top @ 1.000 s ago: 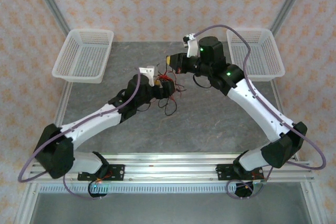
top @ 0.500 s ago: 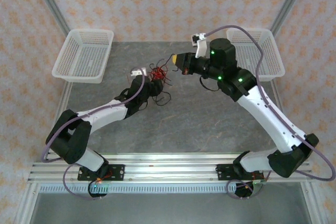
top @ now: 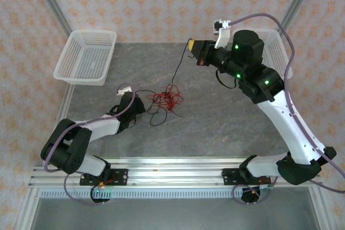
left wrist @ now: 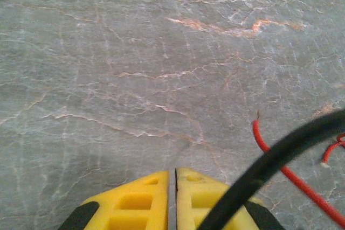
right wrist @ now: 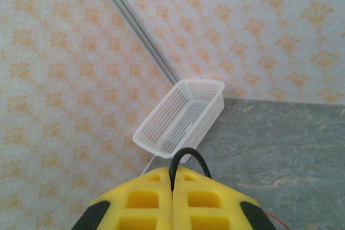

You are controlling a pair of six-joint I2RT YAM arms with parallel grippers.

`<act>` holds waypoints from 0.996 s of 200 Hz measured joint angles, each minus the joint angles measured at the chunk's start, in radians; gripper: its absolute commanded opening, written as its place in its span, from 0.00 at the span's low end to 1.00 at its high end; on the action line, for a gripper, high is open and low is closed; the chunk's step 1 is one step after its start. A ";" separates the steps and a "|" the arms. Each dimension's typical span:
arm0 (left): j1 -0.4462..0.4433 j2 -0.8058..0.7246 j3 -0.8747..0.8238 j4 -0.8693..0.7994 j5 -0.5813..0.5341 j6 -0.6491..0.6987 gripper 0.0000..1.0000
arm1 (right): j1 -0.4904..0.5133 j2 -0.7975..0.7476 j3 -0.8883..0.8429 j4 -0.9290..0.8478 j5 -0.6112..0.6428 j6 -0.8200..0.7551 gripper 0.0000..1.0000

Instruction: Untangle the cables

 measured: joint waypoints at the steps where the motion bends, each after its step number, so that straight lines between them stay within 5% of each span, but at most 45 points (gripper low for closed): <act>1: 0.001 -0.002 -0.001 0.000 0.000 0.000 0.13 | 0.000 0.000 0.003 -0.002 0.002 -0.002 0.02; 22: 0.012 -0.051 -0.027 -0.017 -0.005 0.009 0.21 | -0.009 0.000 0.024 -0.014 0.025 -0.013 0.02; 62: 0.014 -0.254 -0.024 -0.127 -0.041 0.072 0.71 | -0.013 0.005 0.024 -0.027 0.043 -0.025 0.02; 83: 0.014 -0.326 0.031 -0.211 -0.039 0.105 0.81 | -0.016 0.012 0.024 -0.030 0.053 -0.033 0.02; 140: -0.031 -0.450 0.244 -0.381 0.065 0.143 0.83 | -0.023 0.041 0.024 -0.044 0.086 -0.053 0.02; 199: -0.412 -0.301 0.329 -0.352 0.127 0.157 0.81 | -0.024 0.083 0.054 -0.052 0.082 -0.055 0.02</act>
